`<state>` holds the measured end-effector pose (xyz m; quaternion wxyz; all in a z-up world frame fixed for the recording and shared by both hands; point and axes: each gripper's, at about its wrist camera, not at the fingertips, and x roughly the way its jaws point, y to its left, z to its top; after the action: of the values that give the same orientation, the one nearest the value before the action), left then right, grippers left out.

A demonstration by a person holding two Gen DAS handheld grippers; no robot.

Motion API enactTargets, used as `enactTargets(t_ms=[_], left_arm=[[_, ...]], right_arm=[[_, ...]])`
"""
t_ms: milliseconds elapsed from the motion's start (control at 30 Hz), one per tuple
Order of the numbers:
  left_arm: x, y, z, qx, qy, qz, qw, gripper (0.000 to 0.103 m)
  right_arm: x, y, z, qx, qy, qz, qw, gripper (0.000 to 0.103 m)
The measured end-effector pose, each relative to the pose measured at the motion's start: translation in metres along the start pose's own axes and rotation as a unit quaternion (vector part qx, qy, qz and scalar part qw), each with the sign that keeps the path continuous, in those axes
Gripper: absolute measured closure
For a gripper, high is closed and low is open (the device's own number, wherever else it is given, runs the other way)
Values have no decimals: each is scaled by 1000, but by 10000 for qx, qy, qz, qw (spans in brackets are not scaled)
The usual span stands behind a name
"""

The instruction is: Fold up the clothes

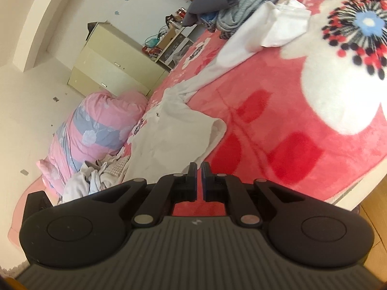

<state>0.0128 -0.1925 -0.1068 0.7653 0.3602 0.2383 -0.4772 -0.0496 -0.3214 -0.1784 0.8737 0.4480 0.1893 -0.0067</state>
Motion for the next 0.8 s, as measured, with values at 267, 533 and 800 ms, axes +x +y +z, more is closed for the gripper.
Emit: enactTargets(t_ms=[267,533,800], left_arm=[[-61,35,22,-298,-673,340,9967,101],[-42,10,-5,294,39,-264,9992,101],[-26,13,-30,180,366,-709,9966,90]], right_arm=[[-4,-7,2,33,-76,-67,9999,99],[3,-5,18,-254,-166,-284,9991,99],[40,22,59,-1052,-56,-356,9938,92]])
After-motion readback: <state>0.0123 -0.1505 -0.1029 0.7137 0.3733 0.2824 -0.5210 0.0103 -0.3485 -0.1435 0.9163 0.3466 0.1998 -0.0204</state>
